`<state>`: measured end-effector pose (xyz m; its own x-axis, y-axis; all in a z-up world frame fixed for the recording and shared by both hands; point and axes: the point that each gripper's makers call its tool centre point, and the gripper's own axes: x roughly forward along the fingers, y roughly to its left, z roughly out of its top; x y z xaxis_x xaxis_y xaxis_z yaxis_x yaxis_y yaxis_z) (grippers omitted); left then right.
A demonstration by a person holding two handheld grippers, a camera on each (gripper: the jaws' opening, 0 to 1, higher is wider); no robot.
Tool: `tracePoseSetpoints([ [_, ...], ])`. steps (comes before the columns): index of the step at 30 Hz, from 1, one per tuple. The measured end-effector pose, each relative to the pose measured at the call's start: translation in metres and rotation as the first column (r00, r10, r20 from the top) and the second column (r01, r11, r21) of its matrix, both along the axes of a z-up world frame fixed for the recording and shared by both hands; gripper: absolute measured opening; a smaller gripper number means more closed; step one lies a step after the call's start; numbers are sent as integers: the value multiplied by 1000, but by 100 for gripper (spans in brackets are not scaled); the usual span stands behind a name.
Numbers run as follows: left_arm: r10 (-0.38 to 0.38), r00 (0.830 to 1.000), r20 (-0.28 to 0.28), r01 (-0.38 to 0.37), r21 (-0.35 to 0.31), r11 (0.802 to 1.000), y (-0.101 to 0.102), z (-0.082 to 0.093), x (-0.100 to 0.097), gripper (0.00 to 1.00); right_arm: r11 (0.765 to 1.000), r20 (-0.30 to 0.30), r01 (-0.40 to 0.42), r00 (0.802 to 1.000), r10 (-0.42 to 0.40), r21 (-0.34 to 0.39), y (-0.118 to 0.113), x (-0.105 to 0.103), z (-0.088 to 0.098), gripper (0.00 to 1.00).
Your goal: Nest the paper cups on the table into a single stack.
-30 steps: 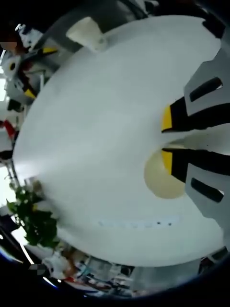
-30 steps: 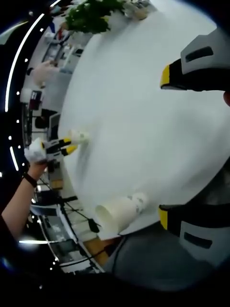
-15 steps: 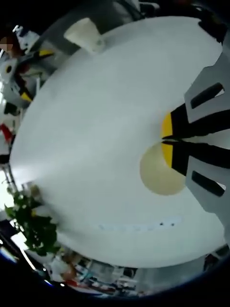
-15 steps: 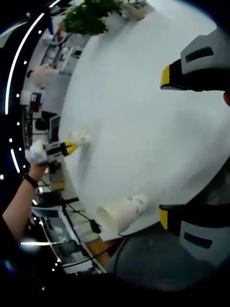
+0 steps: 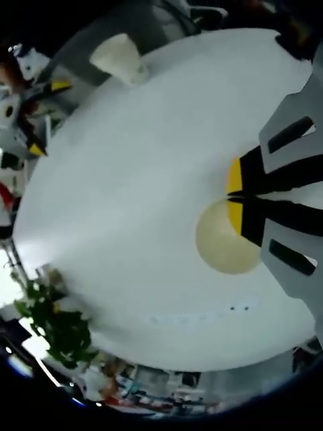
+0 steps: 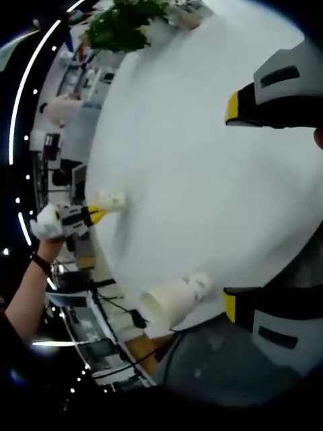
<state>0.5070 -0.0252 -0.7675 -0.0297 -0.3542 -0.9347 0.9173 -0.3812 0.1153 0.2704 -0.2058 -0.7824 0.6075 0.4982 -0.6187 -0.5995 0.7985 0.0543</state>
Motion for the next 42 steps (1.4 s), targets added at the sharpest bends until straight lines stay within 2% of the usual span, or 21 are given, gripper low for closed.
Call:
tracePoseSetpoints([
  [8, 13, 1000, -12, -13, 34, 999, 0, 22, -37, 0, 1000, 41, -31, 999, 31, 3, 4, 2, 13, 97],
  [11, 12, 1000, -19, -11, 21, 1000, -9, 35, -51, 0, 999, 46, -38, 998, 37, 6, 6, 2, 15, 97],
  [17, 31, 999, -15, -31, 8, 999, -19, 52, -65, 0, 999, 65, -49, 997, 49, -2, 5, -2, 21, 99],
  [19, 61, 998, -25, -61, -8, 998, -23, 58, -70, 0, 999, 70, -47, 996, 46, 1, 3, -2, 23, 99],
  [20, 103, 994, -43, -103, -19, 994, -25, 62, -75, 0, 999, 76, -41, 996, 40, 8, 1, -1, 24, 100],
  [26, 71, 997, -29, -72, -8, 997, -27, 74, -94, 0, 999, 108, -19, 994, 16, 27, -9, 10, 34, 100],
  [34, 62, 998, -23, -63, -22, 998, -32, 95, -119, 0, 999, 149, -39, 988, 36, 19, -16, 22, 52, 100],
  [42, 105, 994, -42, -107, -59, 992, -41, 115, -144, 0, 999, 155, -42, 987, 39, 12, -22, 25, 53, 100],
])
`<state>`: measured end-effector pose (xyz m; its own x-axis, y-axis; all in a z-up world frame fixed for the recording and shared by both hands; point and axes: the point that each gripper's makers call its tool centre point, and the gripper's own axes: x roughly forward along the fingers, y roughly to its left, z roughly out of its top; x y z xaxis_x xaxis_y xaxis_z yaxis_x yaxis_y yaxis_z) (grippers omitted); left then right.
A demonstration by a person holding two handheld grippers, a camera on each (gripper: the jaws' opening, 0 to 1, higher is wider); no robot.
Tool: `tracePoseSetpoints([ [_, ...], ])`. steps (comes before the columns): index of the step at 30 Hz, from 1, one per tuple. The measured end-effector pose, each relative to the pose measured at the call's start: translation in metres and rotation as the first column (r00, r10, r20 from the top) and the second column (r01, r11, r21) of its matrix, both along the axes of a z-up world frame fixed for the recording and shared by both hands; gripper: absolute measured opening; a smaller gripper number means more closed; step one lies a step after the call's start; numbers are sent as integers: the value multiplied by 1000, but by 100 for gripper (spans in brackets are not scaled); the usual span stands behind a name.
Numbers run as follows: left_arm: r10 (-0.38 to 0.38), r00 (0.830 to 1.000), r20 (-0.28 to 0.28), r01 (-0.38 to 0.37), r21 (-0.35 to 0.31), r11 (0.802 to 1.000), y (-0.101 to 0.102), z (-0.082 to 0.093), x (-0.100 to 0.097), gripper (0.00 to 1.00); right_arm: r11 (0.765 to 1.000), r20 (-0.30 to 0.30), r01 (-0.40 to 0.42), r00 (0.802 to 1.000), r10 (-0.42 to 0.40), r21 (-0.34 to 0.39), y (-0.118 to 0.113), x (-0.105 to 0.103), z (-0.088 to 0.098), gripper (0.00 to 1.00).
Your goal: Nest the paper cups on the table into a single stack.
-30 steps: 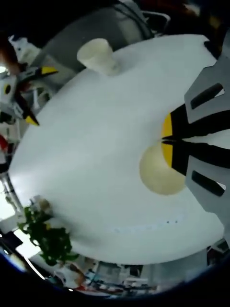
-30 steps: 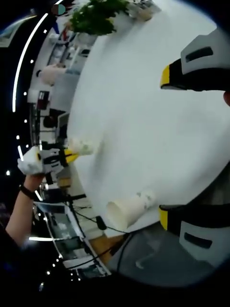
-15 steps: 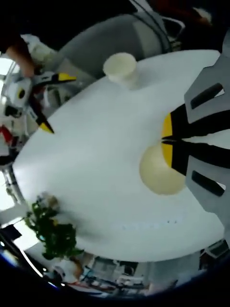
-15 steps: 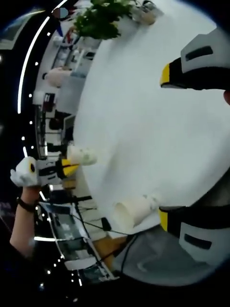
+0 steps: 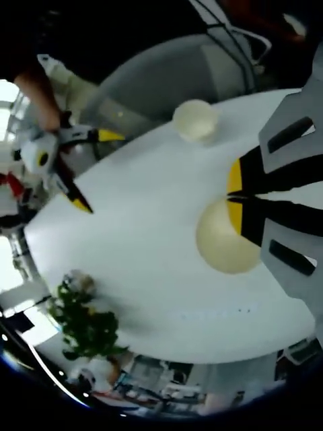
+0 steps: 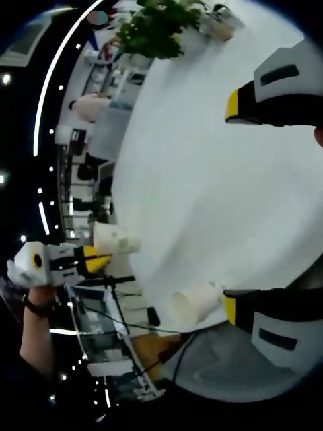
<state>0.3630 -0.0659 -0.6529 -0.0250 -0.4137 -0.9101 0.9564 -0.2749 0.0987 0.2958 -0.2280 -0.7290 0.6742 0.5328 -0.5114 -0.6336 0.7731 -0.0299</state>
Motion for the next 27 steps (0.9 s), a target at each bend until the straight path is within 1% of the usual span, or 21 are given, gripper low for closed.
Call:
tracePoseSetpoints([
  [3, 4, 1000, 14, -4, -2, 1000, 0, 3, -11, 0, 1000, 9, -3, 1000, 3, -3, -1, 2, 3, 100],
  [4, 2, 1000, 14, -2, -3, 1000, -1, 3, -15, 0, 1000, 13, -2, 1000, 2, 0, -2, 3, 4, 100],
  [5, 16, 1000, 8, -16, 2, 1000, 0, 4, -22, 0, 1000, 15, -2, 1000, 2, 3, -2, 3, 5, 100],
  [9, 10, 1000, 9, -10, 5, 1000, -1, 8, -41, 0, 1000, 20, -10, 1000, 10, -2, -2, 2, 6, 100],
  [11, -2, 1000, 12, 2, 0, 1000, -1, 10, -48, 0, 1000, 21, -15, 1000, 15, -6, -2, 2, 6, 100],
  [14, 11, 1000, 3, -11, 4, 1000, 1, 11, -56, 0, 1000, 14, -19, 1000, 19, -13, -3, 1, 4, 100],
  [16, 16, 1000, 0, -16, 1, 1000, 2, 11, -62, 0, 1000, 17, -17, 1000, 17, -5, -3, 1, 6, 100],
  [18, 23, 999, -22, -23, -4, 1000, 1, 9, -70, 0, 1000, 20, -15, 1000, 15, 7, -2, 2, 9, 100],
  [19, 23, 999, -23, -22, 5, 1000, 2, 7, -73, 0, 1000, 21, -15, 1000, 15, 6, -2, 2, 8, 100],
  [20, 6, 1000, -23, -5, 5, 1000, 1, 5, -79, 0, 1000, 22, -16, 1000, 16, 4, -2, 2, 8, 100],
  [22, 14, 999, -39, -14, 10, 1000, 1, 1, -87, 0, 1000, 24, -16, 1000, 16, 2, -3, 1, 8, 100],
  [25, 4, 999, -39, -3, 15, 1000, 1, -1, -95, 0, 1000, 22, -15, 1000, 15, 6, -3, 0, 8, 100],
  [27, 0, 999, -40, 0, 7, 1000, 0, 0, -100, 0, 1000, 24, -15, 1000, 14, 9, -4, 0, 9, 100],
])
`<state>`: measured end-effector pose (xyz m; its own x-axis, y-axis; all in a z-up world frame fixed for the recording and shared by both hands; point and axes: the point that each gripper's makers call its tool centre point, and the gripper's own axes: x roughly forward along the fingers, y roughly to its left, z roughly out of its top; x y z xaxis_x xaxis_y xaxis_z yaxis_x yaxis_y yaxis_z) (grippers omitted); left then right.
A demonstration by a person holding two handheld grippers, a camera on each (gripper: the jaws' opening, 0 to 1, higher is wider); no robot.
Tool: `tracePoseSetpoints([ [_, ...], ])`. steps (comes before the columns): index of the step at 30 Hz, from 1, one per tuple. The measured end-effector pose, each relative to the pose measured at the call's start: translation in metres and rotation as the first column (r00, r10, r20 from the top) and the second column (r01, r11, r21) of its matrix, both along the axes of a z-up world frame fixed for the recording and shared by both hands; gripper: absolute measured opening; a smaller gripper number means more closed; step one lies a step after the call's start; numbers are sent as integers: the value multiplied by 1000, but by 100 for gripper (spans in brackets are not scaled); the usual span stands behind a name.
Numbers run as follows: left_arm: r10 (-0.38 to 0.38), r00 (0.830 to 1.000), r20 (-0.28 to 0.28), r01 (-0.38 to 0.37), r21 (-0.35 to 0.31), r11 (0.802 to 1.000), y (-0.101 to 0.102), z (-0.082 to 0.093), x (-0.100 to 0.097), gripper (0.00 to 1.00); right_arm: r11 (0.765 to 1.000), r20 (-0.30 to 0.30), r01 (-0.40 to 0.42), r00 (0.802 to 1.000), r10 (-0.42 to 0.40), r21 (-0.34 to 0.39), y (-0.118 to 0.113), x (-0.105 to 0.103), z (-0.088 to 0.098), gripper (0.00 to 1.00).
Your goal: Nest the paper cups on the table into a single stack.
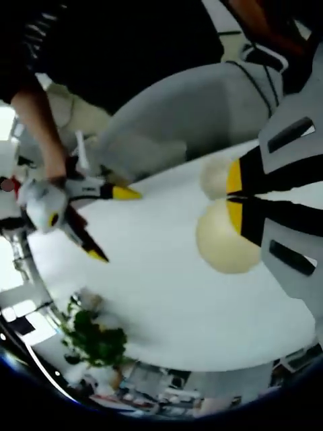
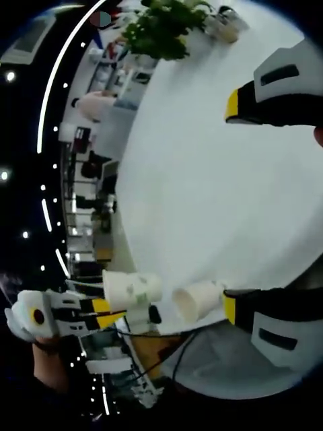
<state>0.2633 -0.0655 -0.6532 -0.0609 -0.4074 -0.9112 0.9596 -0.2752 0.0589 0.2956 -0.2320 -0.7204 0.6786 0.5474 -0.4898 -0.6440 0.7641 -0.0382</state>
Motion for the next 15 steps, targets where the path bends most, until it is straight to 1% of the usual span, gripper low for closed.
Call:
tracePoseSetpoints([
  [2, 5, 1000, -15, -6, -3, 1000, 0, -1, -6, 0, 1000, 5, 1, 1000, -1, -5, -1, 0, 1, 100],
  [5, -1, 1000, -16, 1, 7, 1000, 2, -9, -13, 0, 1000, 5, 3, 1000, -3, -4, -2, -1, 1, 100],
  [7, 14, 999, -36, -14, 1, 1000, 0, -12, -16, 0, 1000, 6, 3, 1000, -3, -5, -1, -2, 1, 100],
  [8, 15, 999, -35, -15, 2, 1000, 1, -15, -18, 0, 1000, 5, 3, 1000, -3, -3, -1, -3, 2, 100],
  [10, 4, 999, -38, -4, 7, 1000, 1, -18, -22, 0, 1000, 4, 5, 1000, -5, 7, 0, -5, 3, 100],
  [12, -15, 999, -41, 16, 13, 1000, 2, -22, -28, 0, 1000, 5, 5, 1000, -5, 3, 0, -7, 4, 100],
  [14, -7, 999, -49, 8, 19, 1000, 2, -25, -32, 0, 1000, 5, 5, 1000, -5, 0, 0, -8, 3, 100],
  [15, -20, 999, -45, 20, 17, 1000, 3, -28, -33, 0, 1000, 5, 7, 1000, -7, 0, 0, -9, 3, 100],
])
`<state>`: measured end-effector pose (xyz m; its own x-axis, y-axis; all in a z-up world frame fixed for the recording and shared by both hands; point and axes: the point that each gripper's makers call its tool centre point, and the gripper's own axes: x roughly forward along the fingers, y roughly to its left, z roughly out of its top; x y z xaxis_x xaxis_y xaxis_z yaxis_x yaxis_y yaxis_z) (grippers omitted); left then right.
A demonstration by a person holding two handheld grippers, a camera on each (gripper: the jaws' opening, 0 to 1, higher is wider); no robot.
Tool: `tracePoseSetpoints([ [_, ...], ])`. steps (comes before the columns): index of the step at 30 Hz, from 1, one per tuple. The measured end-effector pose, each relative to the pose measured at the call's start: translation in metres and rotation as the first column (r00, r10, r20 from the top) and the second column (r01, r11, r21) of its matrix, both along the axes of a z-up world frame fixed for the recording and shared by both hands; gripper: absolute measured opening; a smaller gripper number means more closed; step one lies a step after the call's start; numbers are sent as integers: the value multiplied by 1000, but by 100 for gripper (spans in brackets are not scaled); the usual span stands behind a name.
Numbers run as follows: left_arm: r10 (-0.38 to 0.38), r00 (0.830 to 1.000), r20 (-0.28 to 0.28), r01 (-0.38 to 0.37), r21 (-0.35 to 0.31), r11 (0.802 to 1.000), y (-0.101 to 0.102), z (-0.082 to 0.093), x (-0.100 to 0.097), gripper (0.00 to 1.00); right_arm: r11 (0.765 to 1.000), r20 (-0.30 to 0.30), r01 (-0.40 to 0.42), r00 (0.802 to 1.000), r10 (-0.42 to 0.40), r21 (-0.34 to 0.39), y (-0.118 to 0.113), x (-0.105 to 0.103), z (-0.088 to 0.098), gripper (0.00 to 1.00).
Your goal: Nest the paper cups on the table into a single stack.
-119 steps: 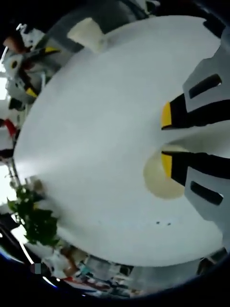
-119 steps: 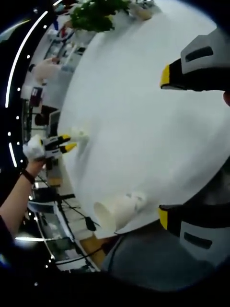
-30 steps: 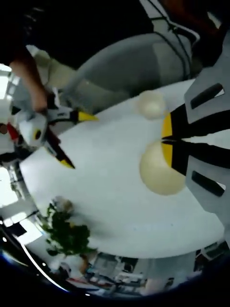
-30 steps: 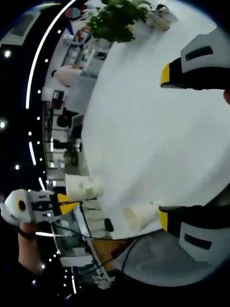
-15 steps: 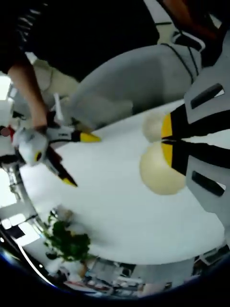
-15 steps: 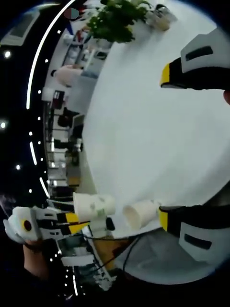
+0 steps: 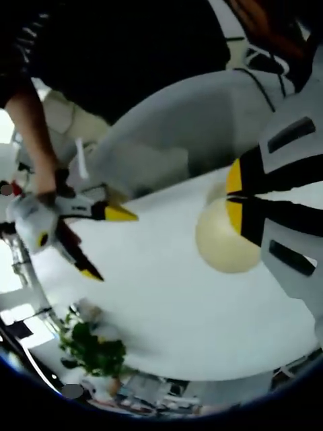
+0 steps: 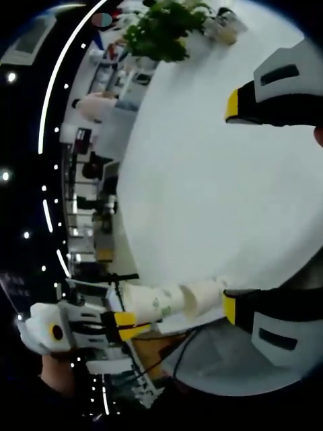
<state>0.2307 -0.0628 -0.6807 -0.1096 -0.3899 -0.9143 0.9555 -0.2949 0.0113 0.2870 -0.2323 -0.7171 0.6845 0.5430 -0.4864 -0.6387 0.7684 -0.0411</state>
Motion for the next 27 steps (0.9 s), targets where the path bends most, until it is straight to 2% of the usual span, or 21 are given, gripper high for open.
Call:
tracePoseSetpoints([
  [6, 34, 999, -23, -34, 0, 999, 2, -10, -1, 0, 1000, -4, 5, 1000, -5, -2, 0, -6, -2, 100],
  [8, 43, 999, -16, -43, 13, 999, 4, -14, 0, 0, 1000, -5, 6, 1000, -6, -5, 0, -8, -2, 100],
  [12, 69, 997, -27, -69, 12, 998, 5, -18, -2, 0, 1000, -12, 22, 1000, -21, 22, -1, -10, -2, 100],
  [27, 66, 997, -45, -65, 30, 997, 2, -41, -7, 0, 998, -18, 46, 999, -45, 46, -3, -13, -3, 100],
])
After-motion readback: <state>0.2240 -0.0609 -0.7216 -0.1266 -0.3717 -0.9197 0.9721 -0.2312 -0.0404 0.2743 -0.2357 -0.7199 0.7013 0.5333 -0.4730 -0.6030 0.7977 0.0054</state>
